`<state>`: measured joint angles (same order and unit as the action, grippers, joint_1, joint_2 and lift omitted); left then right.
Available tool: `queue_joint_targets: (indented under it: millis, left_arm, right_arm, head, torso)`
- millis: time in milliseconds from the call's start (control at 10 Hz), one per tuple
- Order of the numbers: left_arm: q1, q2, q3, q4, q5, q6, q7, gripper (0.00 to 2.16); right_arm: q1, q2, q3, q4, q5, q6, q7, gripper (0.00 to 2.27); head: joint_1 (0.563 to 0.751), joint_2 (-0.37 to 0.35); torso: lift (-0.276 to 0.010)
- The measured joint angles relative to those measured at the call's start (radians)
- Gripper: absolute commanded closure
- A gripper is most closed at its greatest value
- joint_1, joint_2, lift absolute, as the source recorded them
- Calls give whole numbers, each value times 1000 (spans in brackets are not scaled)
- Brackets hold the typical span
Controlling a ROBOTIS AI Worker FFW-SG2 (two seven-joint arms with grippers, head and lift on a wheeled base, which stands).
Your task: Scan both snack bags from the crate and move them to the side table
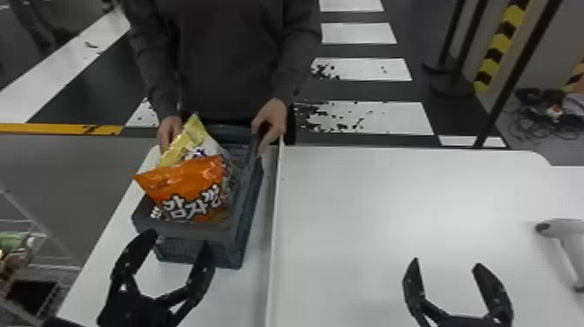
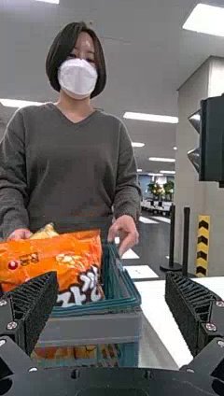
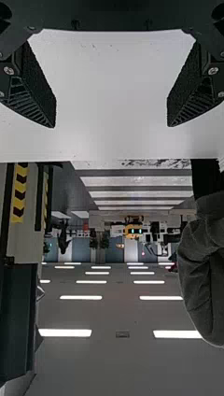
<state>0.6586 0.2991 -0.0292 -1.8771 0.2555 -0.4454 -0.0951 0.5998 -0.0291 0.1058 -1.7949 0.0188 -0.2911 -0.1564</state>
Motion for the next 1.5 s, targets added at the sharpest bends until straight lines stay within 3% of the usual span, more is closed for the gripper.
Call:
queue_joint_targets:
  millis: [400, 700, 1500]
  left_arm:
    - [12, 0, 13, -26, 4, 1, -8, 157]
    - [3, 2, 96, -25, 30, 23, -59, 154]
    - [-167, 2, 319, 57, 134, 303, -301, 154]
  right_arm:
    - [-1, 0, 0, 9, -7, -4, 0, 117]
    - [-7, 0, 0, 18, -8, -4, 0, 117]
    - [-35, -2, 14, 29, -5, 31, 2, 113]
  head:
    - [695, 56]
    - [695, 103]
    - [695, 224]
  torso:
    - [-99]
    - [-99]
    - [-99]
